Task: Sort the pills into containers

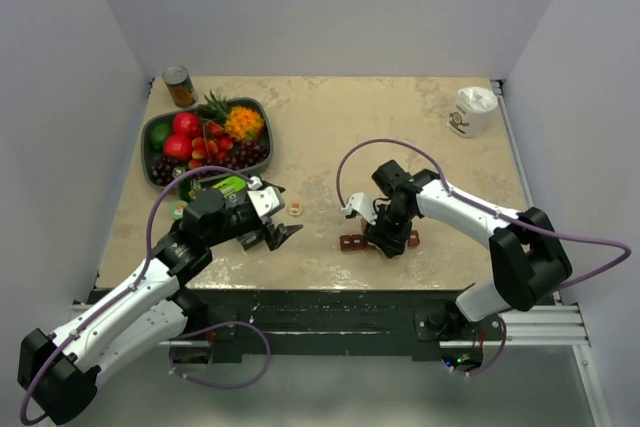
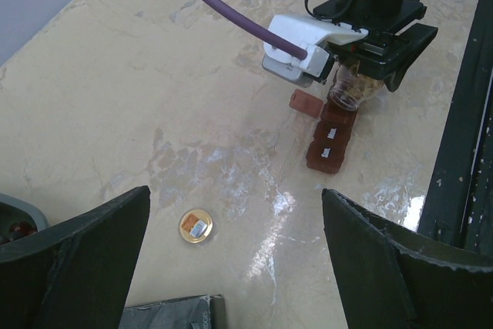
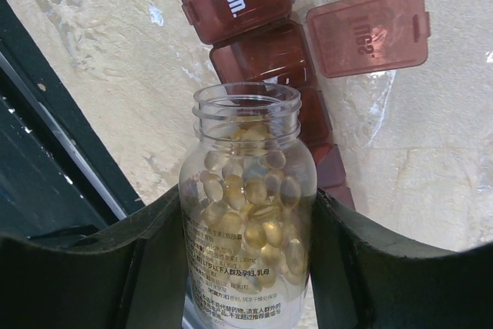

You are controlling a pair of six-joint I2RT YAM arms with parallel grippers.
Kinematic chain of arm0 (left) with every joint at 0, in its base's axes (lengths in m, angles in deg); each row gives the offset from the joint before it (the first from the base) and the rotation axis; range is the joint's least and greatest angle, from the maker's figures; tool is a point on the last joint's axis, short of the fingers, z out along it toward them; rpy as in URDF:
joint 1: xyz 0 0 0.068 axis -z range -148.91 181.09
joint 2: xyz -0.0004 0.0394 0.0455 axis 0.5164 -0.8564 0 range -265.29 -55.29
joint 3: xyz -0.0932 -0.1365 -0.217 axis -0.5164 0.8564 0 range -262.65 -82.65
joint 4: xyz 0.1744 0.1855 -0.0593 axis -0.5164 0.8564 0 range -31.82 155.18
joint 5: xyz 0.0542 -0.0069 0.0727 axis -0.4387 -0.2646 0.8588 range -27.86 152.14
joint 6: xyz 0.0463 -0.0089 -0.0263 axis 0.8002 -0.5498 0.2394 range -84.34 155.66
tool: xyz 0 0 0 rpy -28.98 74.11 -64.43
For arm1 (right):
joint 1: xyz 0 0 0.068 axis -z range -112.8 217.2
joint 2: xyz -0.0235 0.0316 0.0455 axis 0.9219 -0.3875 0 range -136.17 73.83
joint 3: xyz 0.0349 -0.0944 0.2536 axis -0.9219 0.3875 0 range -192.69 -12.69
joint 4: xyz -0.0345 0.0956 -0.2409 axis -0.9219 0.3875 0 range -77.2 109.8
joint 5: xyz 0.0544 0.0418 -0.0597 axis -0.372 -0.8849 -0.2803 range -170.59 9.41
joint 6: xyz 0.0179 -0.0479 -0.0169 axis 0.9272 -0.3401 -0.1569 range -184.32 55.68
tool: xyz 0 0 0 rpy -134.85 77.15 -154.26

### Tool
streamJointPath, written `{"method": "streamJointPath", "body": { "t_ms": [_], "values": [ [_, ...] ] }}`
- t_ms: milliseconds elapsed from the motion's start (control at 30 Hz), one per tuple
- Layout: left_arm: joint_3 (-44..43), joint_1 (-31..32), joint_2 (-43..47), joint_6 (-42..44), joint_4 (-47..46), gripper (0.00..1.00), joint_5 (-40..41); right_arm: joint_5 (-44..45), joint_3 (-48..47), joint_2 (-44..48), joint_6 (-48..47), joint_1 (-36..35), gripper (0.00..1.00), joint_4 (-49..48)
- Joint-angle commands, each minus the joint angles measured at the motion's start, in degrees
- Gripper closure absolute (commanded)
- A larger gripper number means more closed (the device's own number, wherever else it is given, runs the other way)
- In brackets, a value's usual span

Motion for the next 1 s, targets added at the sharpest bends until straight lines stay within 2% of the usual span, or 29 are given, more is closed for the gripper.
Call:
{"method": "streamJointPath", "body": {
  "t_ms": [0,967],
  "values": [
    [-0.63,0.31,0.33,1.37,-1.38,0.03,-0.75,1.39,-2.07,-0.72,1.28,-0.65,0.87,1.67],
    [-0.63,0.31,-0.28,1.37,-1.38,0.04,-1.98,3.59,-4.18,-3.71,3.13,-2.05,0.88,4.14]
  ]
}}
